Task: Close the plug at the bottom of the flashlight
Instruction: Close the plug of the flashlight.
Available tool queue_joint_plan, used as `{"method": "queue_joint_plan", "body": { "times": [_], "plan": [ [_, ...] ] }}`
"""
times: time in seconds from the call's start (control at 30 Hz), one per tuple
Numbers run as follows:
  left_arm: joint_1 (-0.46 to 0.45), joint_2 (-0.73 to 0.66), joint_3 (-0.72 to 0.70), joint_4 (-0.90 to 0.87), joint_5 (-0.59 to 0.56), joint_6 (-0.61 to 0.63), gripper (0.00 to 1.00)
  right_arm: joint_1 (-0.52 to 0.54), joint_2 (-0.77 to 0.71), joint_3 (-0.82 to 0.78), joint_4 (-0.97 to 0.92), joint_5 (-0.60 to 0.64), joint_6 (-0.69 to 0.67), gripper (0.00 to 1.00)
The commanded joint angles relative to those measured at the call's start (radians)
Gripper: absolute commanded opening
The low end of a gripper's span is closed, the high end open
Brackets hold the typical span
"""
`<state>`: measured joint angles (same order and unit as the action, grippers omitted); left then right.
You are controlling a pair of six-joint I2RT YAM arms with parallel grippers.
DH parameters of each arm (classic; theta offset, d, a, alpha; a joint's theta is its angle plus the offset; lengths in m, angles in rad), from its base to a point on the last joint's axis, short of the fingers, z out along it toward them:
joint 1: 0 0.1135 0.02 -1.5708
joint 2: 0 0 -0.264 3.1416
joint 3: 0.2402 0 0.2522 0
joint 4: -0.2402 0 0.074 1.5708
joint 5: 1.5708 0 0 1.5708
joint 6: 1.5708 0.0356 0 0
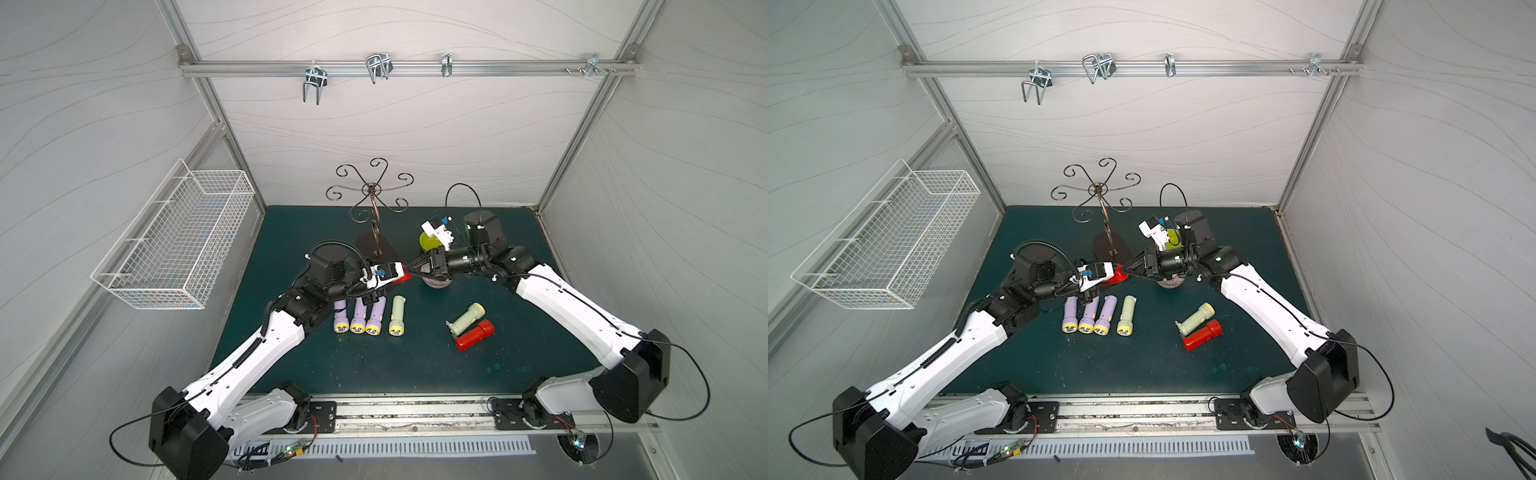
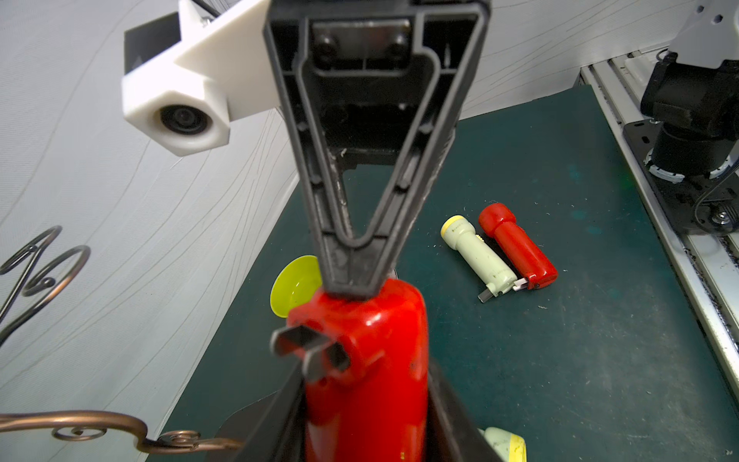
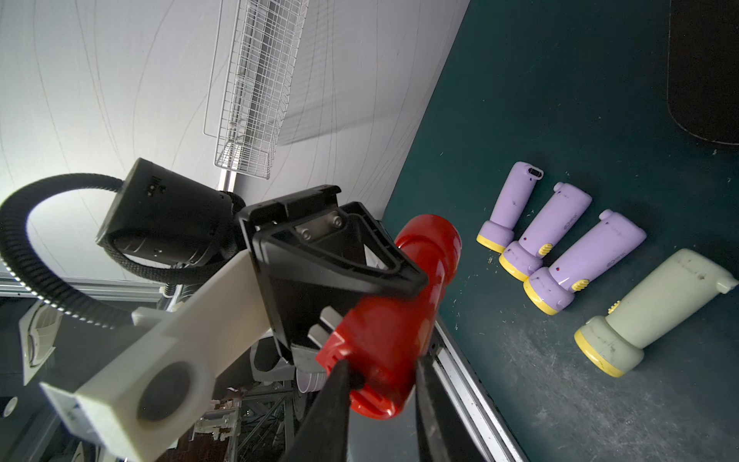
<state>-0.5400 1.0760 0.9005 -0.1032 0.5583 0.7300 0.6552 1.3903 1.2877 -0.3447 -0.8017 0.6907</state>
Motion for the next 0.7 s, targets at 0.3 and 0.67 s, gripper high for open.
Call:
{"method": "queue_joint_plan", "body": {
  "times": [0.3, 0.67],
  "plan": [
    [-0.014, -0.015, 0.026, 0.134, 0.029, -0.001, 0.0, 0.016, 0.004, -0.031, 0.027, -0.018, 0.001, 0.15],
    [-0.027, 0.021, 0.052, 0.158, -0.085, -0.079, 0.0, -0.014, -0.054, -0.103, 0.008, -0.007, -0.012, 0.03]
  ]
}}
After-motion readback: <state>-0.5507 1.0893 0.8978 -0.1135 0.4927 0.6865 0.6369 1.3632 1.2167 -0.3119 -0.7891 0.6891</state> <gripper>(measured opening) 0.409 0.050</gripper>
